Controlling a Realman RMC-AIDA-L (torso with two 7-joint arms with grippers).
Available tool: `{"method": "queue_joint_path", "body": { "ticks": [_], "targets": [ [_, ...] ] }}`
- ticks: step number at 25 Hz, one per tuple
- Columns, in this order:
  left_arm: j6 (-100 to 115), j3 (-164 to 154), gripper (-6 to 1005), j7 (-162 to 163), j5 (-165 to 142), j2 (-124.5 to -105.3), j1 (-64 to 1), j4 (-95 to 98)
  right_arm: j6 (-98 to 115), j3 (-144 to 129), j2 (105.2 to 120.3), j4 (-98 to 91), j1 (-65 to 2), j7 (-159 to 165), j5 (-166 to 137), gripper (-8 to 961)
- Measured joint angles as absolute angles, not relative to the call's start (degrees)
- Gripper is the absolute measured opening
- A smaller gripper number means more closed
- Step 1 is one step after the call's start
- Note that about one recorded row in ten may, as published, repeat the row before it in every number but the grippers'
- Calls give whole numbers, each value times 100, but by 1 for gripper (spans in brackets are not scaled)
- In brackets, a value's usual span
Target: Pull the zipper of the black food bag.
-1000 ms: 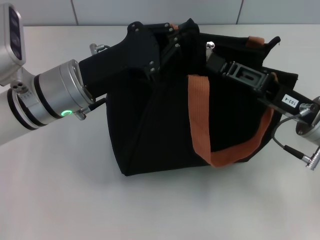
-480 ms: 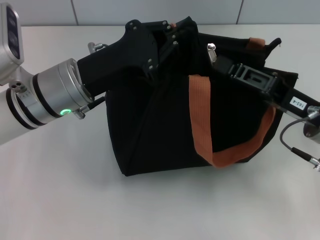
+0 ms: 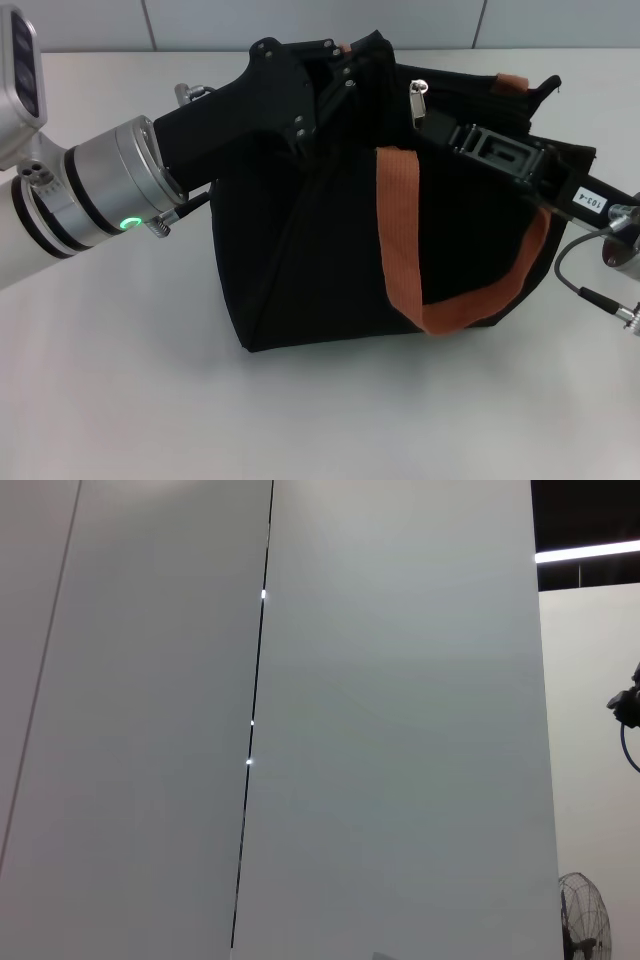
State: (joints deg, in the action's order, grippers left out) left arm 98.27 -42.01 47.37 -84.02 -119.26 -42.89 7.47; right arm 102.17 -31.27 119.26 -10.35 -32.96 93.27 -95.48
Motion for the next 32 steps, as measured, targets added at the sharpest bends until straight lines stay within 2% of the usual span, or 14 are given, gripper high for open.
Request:
{"method": "queue_joint_path", "body": {
  "ticks": [18, 31, 32],
  "targets": [
    [9818, -4202, 70, 4737, -8341, -11927, -4265, 747, 10476, -3085, 11922, -1152, -3219, 9482, -9521, 2],
    [9916, -4201, 74, 4737, -8340, -11927, -4279, 706, 11005, -2647, 11937, -1088, -2753, 7953, -9491, 13],
    [9916, -4201, 74, 4737, -8340, -11927, -4279, 706, 11005, -2647, 11937, -1088, -2753, 7953, -9491, 43]
  ]
}}
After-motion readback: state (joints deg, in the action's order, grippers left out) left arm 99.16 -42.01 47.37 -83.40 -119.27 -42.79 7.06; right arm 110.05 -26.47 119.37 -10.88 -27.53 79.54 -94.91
